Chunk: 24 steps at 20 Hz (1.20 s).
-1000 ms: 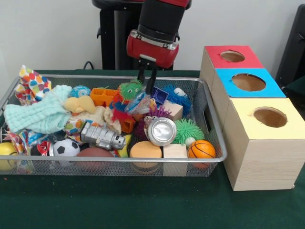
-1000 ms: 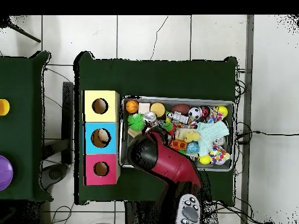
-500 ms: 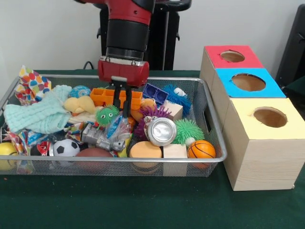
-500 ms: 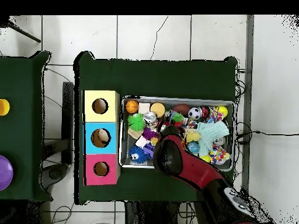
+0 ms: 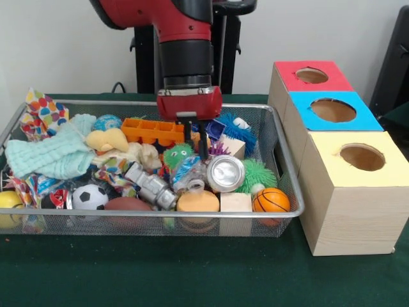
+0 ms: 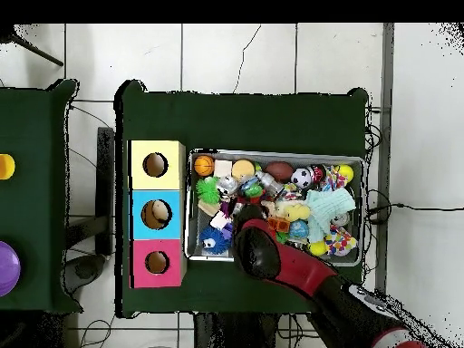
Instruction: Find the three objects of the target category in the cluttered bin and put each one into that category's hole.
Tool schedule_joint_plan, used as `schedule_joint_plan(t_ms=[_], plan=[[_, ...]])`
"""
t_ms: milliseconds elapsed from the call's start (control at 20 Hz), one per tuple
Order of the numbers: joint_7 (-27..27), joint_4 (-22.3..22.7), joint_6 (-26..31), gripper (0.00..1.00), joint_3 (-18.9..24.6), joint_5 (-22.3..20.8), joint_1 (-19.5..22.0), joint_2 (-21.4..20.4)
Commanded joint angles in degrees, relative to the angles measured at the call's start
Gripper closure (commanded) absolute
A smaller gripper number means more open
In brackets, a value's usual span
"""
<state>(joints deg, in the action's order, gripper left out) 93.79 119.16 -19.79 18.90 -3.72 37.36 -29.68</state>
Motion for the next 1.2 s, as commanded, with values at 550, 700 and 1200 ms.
schedule_joint_plan(t_ms=[550, 700, 1200], plan=[[11.3, 3.0, 3.5, 1.0, 13.6, -5.9, 4.9, 4.5], [11.5, 3.6, 1.8, 1.0, 12.9, -6.2, 4.6, 2.7], [12.6, 4.8, -1.0, 0.0, 7.3, -3.4, 0.3, -1.8]])
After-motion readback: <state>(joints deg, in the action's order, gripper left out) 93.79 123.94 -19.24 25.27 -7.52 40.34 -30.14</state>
